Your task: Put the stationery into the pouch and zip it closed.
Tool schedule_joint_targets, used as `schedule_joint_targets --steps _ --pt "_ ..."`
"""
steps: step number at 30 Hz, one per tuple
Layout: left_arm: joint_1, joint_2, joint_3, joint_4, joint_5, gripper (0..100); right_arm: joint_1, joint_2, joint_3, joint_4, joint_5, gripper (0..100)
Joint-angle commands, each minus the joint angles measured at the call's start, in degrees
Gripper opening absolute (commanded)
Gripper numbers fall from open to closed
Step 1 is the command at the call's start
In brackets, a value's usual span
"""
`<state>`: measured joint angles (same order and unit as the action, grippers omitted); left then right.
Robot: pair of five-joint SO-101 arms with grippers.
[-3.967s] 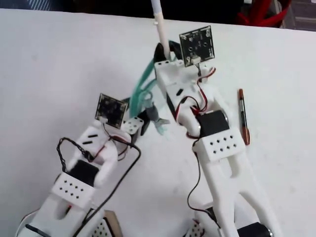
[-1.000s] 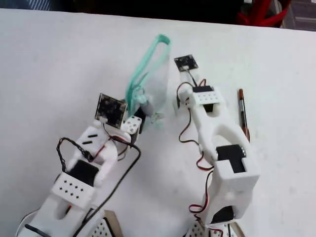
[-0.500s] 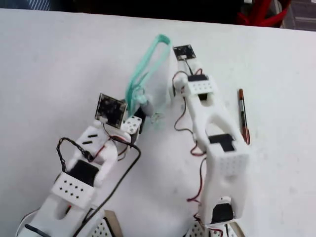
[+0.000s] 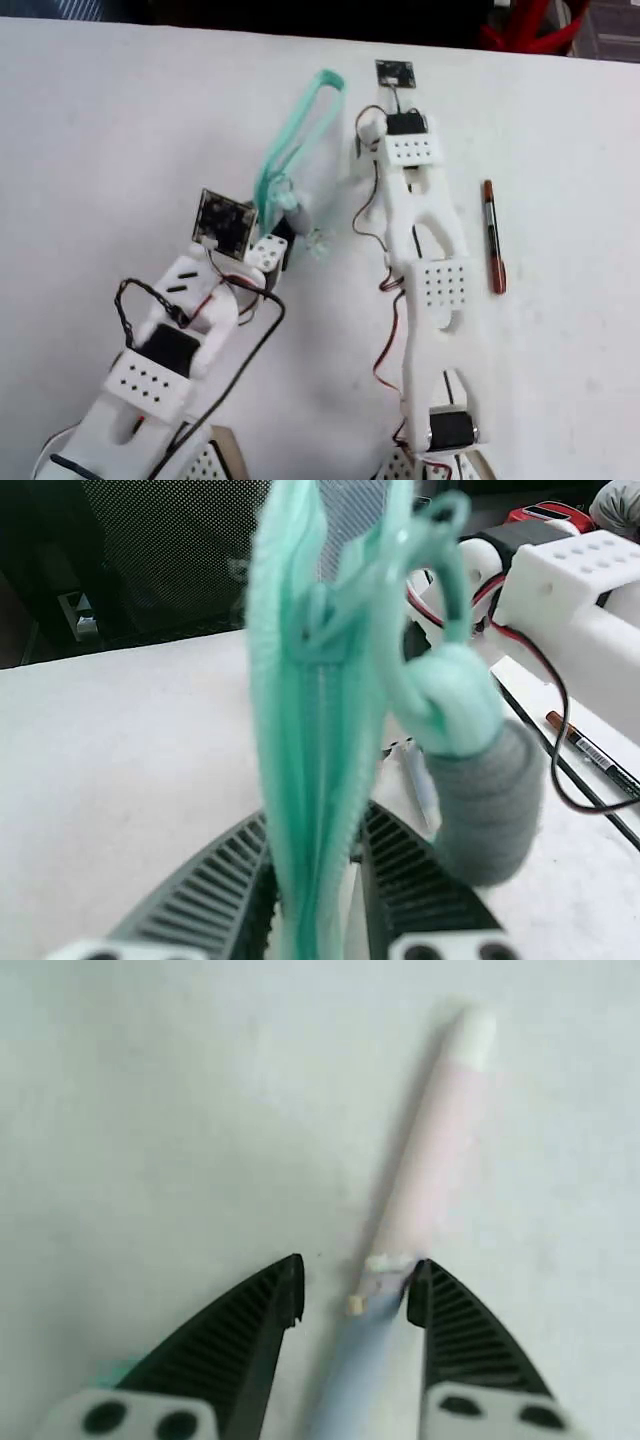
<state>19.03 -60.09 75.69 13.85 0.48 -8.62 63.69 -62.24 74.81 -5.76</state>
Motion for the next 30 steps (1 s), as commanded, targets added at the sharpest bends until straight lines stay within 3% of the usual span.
schedule_joint_targets --steps 1,7,13,19,27,30 --pt "-0.48 -0.22 -1.05 -0.62 0.09 10 1.19 2.07 -8.53 0.22 -1.05 17.6" --pt "-0.48 -0.22 -1.05 -0.62 0.09 10 1.54 6.99 -13.54 0.13 -0.88 16.8" --pt "-0.48 -0.22 -0.97 -0.62 0.09 10 3.91 8.92 -15.03 -0.04 -0.79 0.9" --pt "-0.48 -0.22 -0.97 -0.62 0.09 10 5.23 8.04 -15.91 3.21 5.36 1.9" --pt "-0.48 -0.22 -0.97 -0.62 0.09 10 5.23 5.32 -33.49 17.19 5.63 1.8" --pt "-0.48 -0.22 -0.97 -0.62 0.09 10 5.14 0.13 -32.53 20.53 5.89 1.8"
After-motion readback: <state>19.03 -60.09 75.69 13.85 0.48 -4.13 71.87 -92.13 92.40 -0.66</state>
